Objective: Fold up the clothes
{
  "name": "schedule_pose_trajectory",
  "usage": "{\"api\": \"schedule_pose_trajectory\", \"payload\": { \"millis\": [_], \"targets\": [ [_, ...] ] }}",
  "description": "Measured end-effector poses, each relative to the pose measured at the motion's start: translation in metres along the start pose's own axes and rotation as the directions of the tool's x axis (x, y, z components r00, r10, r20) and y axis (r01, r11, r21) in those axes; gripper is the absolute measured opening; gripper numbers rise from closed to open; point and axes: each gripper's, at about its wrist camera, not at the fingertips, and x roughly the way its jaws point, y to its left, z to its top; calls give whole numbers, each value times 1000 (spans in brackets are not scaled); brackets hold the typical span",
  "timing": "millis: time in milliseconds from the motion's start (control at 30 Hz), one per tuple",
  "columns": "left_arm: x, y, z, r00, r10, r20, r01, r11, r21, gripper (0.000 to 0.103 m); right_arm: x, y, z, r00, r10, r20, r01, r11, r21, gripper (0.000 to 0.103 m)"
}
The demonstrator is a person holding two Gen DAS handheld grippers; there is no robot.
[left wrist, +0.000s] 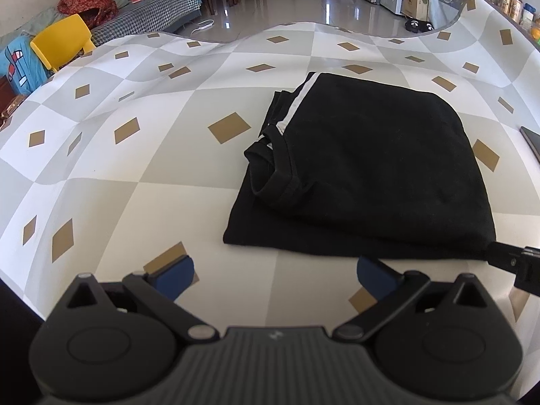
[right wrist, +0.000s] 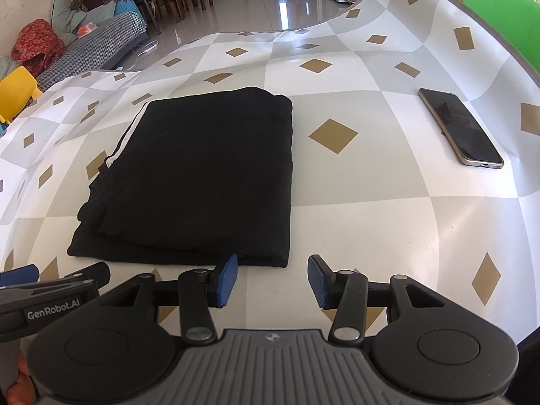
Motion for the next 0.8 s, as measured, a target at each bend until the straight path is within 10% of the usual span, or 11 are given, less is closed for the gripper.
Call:
{"api": "schedule_pose_trajectory", "payload": {
  "millis": [800],
  "targets": [
    [-5, 4, -5, 1000, 8, -12, -8, 1000, -17, 103, 2, 6, -9, 999, 27, -40, -27, 1000, -6, 45]
  ]
}}
